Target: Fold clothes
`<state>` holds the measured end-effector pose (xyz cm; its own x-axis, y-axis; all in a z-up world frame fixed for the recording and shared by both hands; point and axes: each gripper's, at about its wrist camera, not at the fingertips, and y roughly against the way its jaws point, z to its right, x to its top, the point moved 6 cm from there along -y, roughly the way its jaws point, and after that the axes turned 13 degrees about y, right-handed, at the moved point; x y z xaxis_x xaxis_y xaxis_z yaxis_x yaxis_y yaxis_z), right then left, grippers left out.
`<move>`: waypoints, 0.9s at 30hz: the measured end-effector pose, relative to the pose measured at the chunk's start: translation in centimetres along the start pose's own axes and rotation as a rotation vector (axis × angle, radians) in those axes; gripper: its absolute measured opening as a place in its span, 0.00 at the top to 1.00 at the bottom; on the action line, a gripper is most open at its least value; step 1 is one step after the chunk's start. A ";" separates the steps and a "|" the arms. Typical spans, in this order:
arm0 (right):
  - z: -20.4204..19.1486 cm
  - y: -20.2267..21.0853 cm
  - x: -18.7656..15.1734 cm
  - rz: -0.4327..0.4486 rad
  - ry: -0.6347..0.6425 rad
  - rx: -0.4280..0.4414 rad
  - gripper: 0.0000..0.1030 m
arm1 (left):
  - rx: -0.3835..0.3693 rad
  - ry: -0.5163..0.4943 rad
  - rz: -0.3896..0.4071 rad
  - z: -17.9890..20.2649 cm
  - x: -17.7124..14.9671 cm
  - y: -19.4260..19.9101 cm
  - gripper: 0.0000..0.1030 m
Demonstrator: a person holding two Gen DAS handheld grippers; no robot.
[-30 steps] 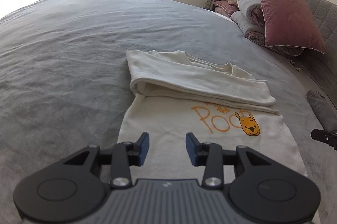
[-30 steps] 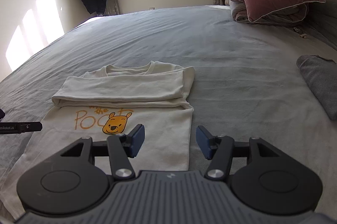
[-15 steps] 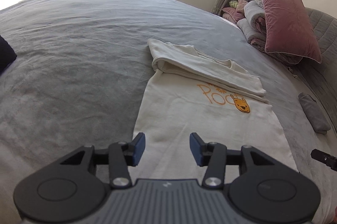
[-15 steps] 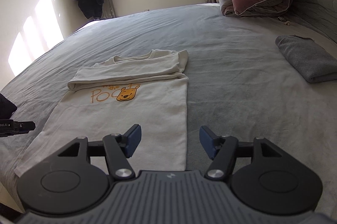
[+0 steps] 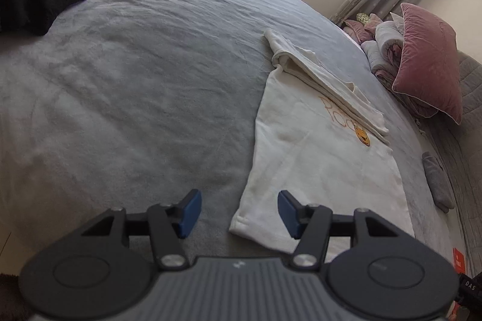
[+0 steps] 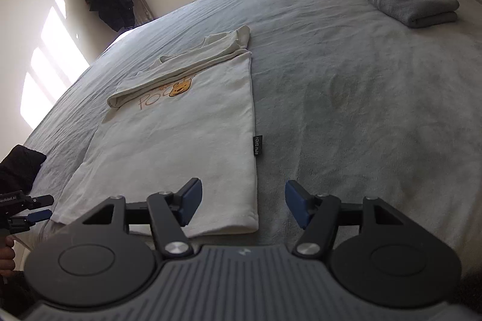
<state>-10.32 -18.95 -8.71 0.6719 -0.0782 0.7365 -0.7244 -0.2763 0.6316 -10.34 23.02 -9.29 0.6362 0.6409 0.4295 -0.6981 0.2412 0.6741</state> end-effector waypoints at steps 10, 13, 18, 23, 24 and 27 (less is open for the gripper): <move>0.5 0.4 -3.3 0.069 -0.234 0.098 0.37 | -0.057 0.023 0.071 0.0 -2.8 0.4 0.46; 0.9 0.7 -3.5 0.092 -0.294 0.135 0.37 | -0.073 0.021 0.067 0.0 -3.1 0.3 0.48; 0.8 0.7 -3.4 0.071 -0.274 0.159 0.39 | -0.094 0.009 0.019 -0.2 -3.1 0.1 0.58; 0.8 0.5 -3.2 0.025 -0.232 0.209 0.42 | -0.122 -0.023 -0.053 -0.3 -2.7 -0.5 0.65; 1.0 0.4 -3.1 0.015 -0.238 0.221 0.42 | -0.126 -0.029 -0.068 -0.4 -2.6 -0.6 0.66; 1.6 -0.2 -2.8 -0.017 -0.295 0.270 0.46 | -0.143 -0.019 -0.116 -0.6 -2.1 -0.9 0.68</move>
<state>-11.84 -20.24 -11.32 0.7273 -0.3328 0.6002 -0.6727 -0.5188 0.5275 -11.26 21.85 -11.15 0.7200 0.5897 0.3660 -0.6588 0.4148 0.6276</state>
